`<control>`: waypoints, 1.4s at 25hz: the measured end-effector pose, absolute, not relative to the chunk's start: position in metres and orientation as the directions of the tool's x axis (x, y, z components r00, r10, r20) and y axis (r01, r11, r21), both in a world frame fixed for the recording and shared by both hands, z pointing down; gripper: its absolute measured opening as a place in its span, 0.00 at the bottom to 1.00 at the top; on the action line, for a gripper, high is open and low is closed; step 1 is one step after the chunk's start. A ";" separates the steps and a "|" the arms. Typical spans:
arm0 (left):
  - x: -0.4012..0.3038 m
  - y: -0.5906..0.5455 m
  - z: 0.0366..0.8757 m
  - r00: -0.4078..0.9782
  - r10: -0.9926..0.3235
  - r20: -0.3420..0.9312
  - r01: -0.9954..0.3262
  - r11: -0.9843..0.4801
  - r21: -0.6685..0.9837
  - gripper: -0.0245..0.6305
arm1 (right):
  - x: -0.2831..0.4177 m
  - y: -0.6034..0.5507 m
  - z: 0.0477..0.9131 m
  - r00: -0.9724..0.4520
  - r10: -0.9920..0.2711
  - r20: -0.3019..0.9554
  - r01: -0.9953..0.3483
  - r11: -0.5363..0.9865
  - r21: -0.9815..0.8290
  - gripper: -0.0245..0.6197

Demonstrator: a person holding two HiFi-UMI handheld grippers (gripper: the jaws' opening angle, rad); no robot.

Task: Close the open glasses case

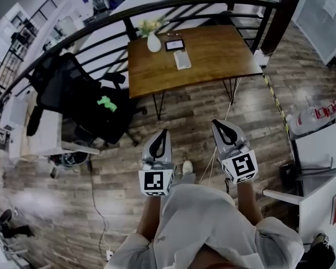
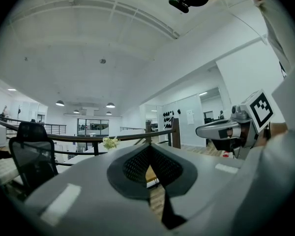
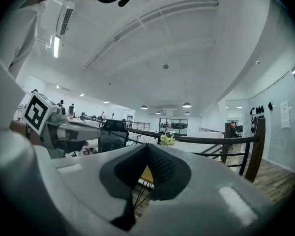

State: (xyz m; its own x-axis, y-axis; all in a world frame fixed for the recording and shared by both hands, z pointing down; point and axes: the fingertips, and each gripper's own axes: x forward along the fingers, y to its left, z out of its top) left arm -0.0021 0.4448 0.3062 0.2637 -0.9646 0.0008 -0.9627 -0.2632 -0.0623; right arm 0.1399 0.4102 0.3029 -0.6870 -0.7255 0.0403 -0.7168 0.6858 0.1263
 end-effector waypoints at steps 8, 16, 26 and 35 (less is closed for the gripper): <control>-0.030 0.376 0.308 0.271 -0.962 0.002 -0.961 -0.271 -0.053 0.06 | 0.111 0.343 0.309 -0.685 -0.726 0.063 -0.718 0.687 0.116 0.04; -0.045 0.320 0.308 0.341 -0.940 -0.017 -0.935 -0.338 -0.105 0.06 | 0.086 0.290 0.311 -0.668 -0.740 0.078 -0.732 0.673 0.109 0.04; -0.055 0.276 0.309 0.357 -0.934 -0.022 -0.932 -0.354 -0.072 0.06 | 0.069 0.254 0.322 -0.658 -0.746 0.100 -0.741 0.665 0.094 0.04; -0.065 0.228 0.316 0.330 -0.944 -0.001 -0.942 -0.330 -0.056 0.06 | 0.062 0.204 0.322 -0.666 -0.737 0.113 -0.731 0.675 0.095 0.04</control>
